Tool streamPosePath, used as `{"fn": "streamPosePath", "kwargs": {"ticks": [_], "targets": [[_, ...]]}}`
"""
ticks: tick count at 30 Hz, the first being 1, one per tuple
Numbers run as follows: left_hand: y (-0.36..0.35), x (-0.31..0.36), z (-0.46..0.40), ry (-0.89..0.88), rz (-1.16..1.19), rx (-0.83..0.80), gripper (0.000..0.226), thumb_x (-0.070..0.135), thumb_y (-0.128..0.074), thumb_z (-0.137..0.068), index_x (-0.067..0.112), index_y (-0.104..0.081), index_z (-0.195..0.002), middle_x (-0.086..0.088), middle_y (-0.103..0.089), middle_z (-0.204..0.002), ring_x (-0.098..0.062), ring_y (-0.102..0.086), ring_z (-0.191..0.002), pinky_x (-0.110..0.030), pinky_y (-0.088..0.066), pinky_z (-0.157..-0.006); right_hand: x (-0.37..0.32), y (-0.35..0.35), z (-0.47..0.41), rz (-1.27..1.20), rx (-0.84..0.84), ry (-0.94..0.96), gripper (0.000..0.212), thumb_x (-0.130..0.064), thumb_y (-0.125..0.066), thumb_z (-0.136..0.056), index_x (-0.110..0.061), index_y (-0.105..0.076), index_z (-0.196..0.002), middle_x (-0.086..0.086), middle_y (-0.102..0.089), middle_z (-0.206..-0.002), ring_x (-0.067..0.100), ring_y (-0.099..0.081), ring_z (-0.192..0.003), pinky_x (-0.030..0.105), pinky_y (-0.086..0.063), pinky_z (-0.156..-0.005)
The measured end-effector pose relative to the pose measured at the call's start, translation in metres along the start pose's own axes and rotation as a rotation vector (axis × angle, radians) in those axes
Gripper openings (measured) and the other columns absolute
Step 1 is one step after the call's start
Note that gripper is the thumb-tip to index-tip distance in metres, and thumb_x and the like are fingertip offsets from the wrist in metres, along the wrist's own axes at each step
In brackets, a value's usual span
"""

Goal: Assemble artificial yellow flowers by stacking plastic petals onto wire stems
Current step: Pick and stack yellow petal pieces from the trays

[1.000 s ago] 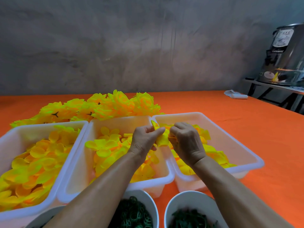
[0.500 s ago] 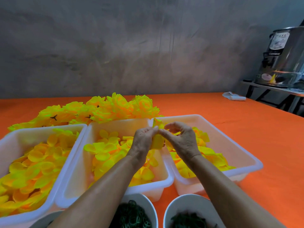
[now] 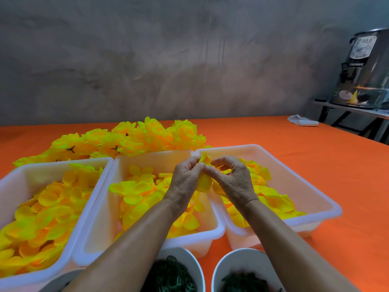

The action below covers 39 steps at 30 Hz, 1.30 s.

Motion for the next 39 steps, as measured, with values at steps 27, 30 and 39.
{"fn": "streamPosePath", "kwargs": {"ticks": [27,30,39], "targets": [[0.004,-0.009,-0.006,-0.070,-0.325,0.098,0.046,0.006,-0.050,-0.095,0.015,-0.043,-0.139,-0.011,-0.052,-0.075,-0.020,-0.048,-0.072,-0.028,-0.043,-0.066,0.011,0.006,-0.006,-0.126,0.207,-0.124,0.016,-0.009,-0.058,-0.091,0.001,-0.062,-0.079,0.009,-0.054,-0.069,0.020,-0.048,-0.069,0.040,-0.045,-0.068],[0.004,-0.007,-0.003,-0.139,-0.345,0.098,0.048,0.003,-0.049,-0.094,0.024,-0.046,-0.137,-0.006,-0.042,-0.065,-0.017,-0.038,-0.062,-0.027,-0.037,-0.059,0.012,0.007,-0.005,-0.190,0.223,-0.138,0.013,-0.010,-0.060,-0.091,-0.005,-0.064,-0.079,-0.001,-0.053,-0.065,0.011,-0.045,-0.061,0.028,-0.039,-0.059],[0.000,-0.005,0.001,-0.219,-0.458,-0.016,0.021,-0.004,-0.053,-0.091,0.001,-0.071,-0.100,-0.012,-0.067,-0.076,-0.015,-0.054,-0.065,-0.026,-0.047,-0.064,0.010,0.003,-0.004,-0.300,0.149,-0.283,0.012,0.002,-0.059,-0.083,-0.010,-0.056,-0.082,0.016,-0.061,-0.078,0.020,-0.058,-0.059,0.030,-0.049,-0.056]]}}
Point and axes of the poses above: each hand's wrist, its own z-axis away from the middle knuckle, its own y-axis out of the back of the hand, x = y × z, the point moved 1 cm from there along -z, towards the middle knuckle
